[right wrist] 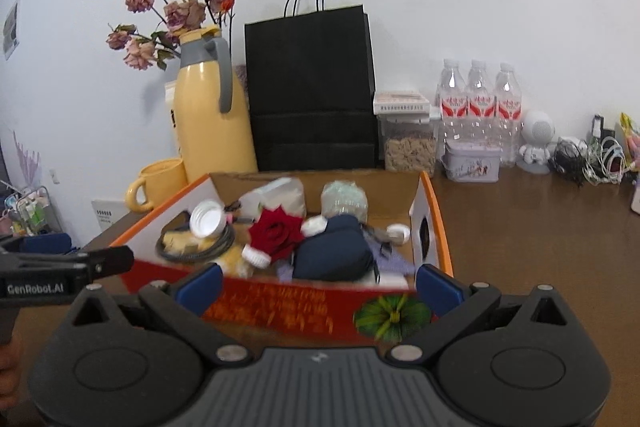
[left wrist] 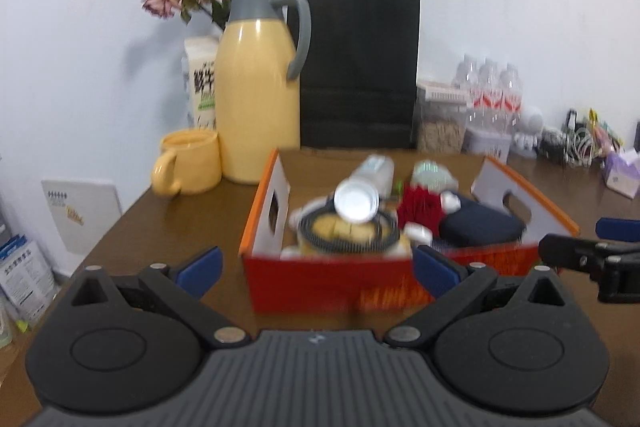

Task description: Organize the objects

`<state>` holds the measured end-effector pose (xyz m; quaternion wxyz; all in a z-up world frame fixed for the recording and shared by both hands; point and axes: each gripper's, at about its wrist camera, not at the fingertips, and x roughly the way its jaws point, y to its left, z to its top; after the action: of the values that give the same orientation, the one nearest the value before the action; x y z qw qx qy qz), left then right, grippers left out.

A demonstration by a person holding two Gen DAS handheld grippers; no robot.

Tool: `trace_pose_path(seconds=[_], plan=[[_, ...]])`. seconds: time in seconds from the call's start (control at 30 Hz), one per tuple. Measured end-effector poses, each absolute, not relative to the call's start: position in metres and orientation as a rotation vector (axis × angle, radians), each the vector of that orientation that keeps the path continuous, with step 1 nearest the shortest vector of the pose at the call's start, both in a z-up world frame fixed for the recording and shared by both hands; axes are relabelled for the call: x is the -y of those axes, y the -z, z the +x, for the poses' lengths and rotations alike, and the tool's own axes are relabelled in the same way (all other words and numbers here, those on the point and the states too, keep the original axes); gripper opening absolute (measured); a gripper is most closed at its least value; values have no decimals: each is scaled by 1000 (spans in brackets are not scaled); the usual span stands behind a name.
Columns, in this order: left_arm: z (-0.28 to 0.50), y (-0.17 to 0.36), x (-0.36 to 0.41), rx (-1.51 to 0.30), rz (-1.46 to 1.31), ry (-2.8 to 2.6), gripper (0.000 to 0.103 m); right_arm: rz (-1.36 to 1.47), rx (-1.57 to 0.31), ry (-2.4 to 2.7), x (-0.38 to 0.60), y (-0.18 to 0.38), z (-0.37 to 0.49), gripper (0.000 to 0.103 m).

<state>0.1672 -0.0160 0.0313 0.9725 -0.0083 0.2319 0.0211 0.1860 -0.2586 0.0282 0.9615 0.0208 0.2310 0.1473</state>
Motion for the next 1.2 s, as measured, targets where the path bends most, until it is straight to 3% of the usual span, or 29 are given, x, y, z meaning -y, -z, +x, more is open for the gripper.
trace_pose_path(seconds=[0.53, 1.2], plan=[[97, -28, 19, -540, -16, -43, 103, 17, -514, -308, 250, -24, 122, 103], [87, -30, 20, -543, -13, -52, 103, 16, -504, -299, 254, -27, 112, 103]])
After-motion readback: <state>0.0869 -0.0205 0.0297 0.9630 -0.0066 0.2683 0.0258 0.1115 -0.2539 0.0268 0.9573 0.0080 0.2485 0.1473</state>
